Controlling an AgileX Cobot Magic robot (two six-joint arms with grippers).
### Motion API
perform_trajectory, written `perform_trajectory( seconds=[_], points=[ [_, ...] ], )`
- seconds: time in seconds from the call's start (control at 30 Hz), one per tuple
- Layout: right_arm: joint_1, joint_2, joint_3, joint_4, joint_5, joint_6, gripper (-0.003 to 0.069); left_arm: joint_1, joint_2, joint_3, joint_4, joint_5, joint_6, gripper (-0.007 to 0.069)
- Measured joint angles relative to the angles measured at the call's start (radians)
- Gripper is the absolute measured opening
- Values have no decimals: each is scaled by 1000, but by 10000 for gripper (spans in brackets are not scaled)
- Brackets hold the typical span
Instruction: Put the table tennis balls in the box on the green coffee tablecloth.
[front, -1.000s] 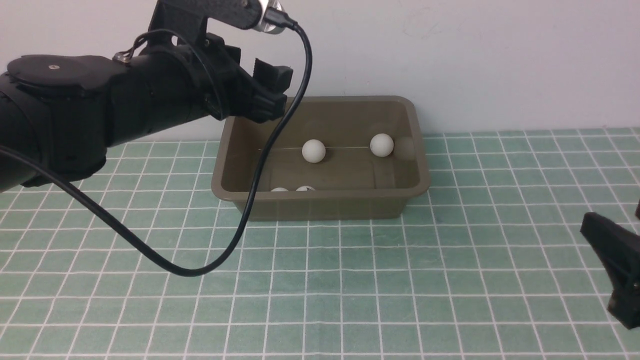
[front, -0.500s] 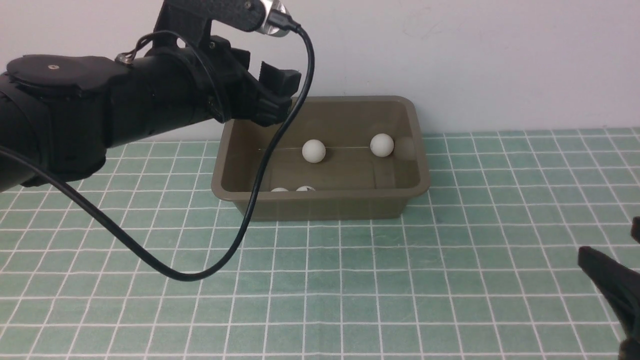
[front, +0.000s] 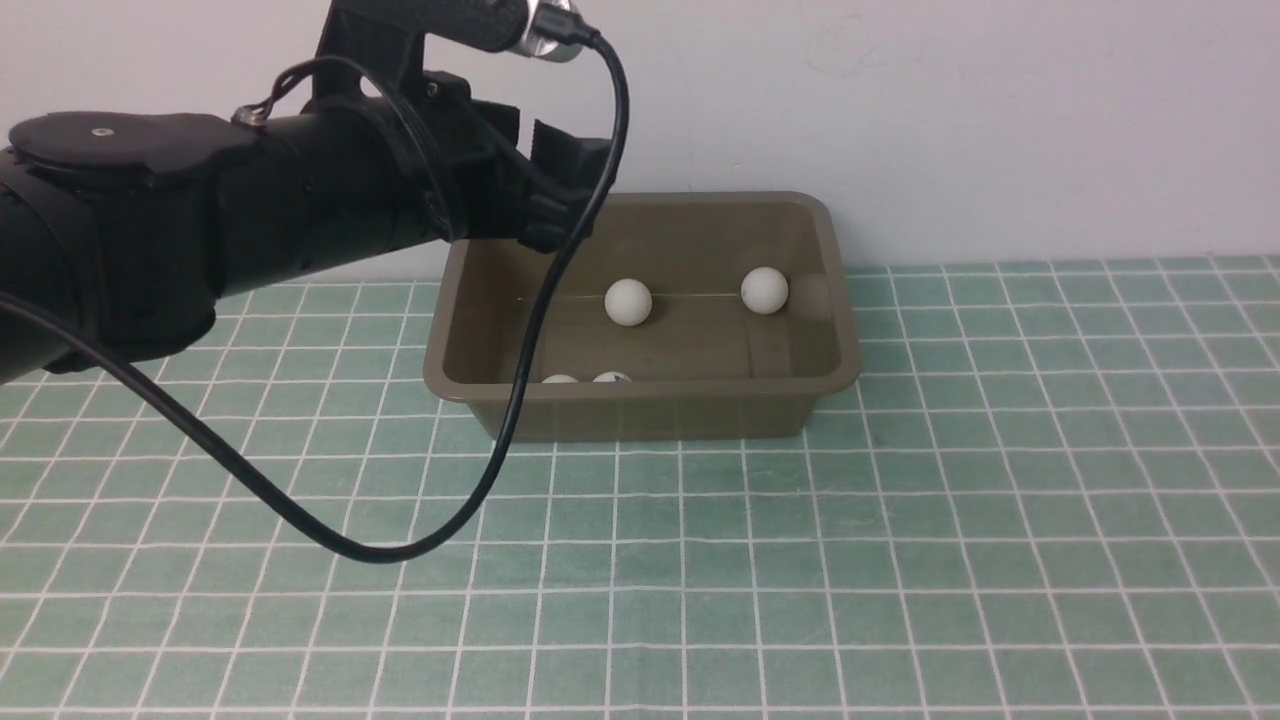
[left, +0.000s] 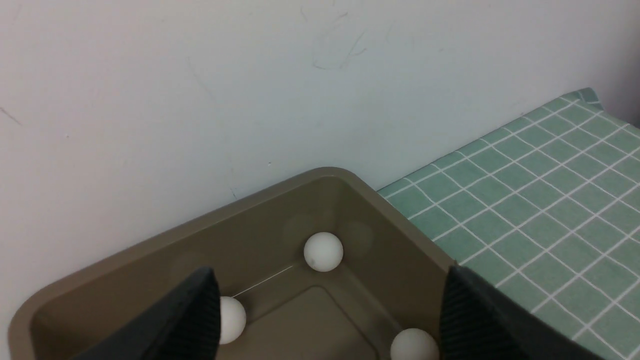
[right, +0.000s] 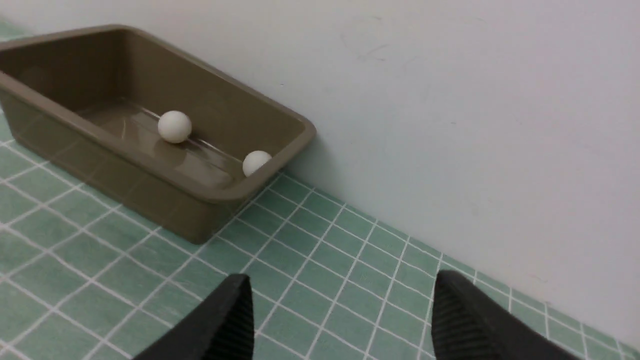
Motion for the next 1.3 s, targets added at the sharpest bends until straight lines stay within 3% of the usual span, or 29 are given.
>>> perform_trajectory(
  seconds=[0.37,0.53,1.3],
  points=[
    [-72,-132,152,-3,78,0,441,0,0,0,0,29,0,532],
    [-82,-159,202,-116,92,0,441,0,0,0,0,46,0,532],
    [-88,-160,203,-68,93,0,441,0,0,0,-20,52,0,532]
  ],
)
